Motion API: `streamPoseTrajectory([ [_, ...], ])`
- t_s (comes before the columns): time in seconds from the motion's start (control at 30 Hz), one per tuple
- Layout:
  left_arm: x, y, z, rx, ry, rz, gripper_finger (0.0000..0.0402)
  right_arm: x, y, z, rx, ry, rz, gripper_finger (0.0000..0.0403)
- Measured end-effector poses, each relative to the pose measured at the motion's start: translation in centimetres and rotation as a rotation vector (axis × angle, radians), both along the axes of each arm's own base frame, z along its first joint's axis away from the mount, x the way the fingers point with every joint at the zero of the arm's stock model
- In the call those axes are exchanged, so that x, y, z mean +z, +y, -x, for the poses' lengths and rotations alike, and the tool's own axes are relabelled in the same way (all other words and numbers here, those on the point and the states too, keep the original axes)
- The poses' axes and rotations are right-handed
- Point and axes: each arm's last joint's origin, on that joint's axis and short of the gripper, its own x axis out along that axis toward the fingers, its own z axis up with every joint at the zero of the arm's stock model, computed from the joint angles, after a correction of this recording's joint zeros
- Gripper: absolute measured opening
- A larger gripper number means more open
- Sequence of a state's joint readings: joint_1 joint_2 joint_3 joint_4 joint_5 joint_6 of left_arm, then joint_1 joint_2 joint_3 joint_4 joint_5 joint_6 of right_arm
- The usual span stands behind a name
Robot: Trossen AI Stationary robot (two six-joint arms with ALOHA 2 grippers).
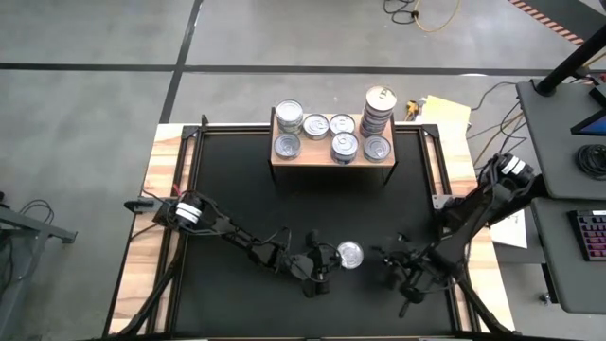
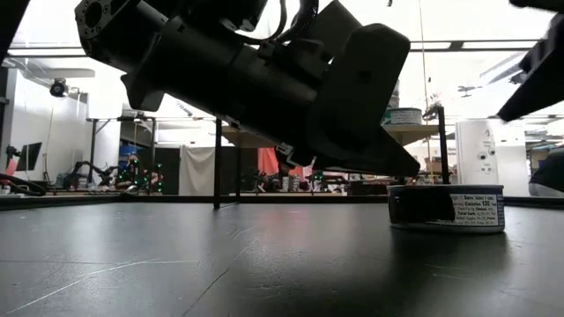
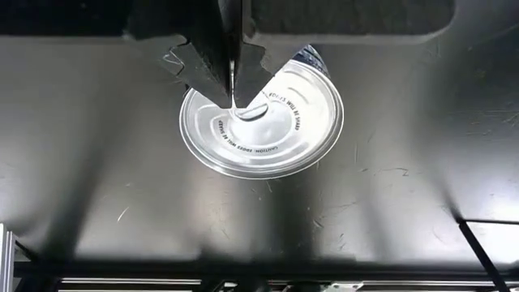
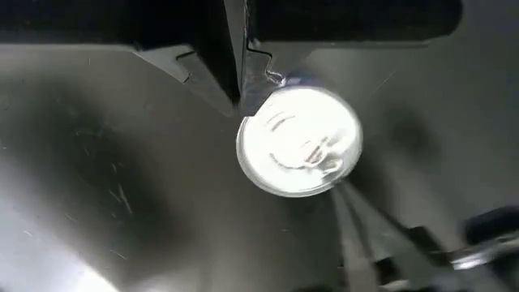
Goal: Stack canned seafood by type on shelf
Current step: Stack the blue tuna can on top of the blue tuna can on the shelf
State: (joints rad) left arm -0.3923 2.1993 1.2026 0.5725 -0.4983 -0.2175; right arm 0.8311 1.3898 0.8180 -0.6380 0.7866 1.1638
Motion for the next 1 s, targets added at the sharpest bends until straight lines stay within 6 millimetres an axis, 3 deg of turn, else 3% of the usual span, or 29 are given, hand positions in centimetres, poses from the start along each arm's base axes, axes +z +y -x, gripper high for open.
streamPoseTrajectory([
  [0.17,0.1,0.0,0.0,0.002,-0.007,0.008,0.0,1.1,-0.2,2.2,0.069,-0.078,0.026,0.0009],
  [0.27,0.1,0.0,0.0,0.007,-0.014,0.024,0.0,0.5,-0.3,2.8,0.131,-0.098,0.089,0.0009],
  [0.57,0.2,0.0,-0.1,0.024,-0.023,0.064,0.0,-2.7,-1.2,3.5,0.283,-0.193,0.117,0.0009],
  [1.0,0.2,0.1,-0.1,0.041,-0.038,0.077,0.0,-3.0,-1.8,3.8,0.32,-0.286,0.151,0.0009],
])
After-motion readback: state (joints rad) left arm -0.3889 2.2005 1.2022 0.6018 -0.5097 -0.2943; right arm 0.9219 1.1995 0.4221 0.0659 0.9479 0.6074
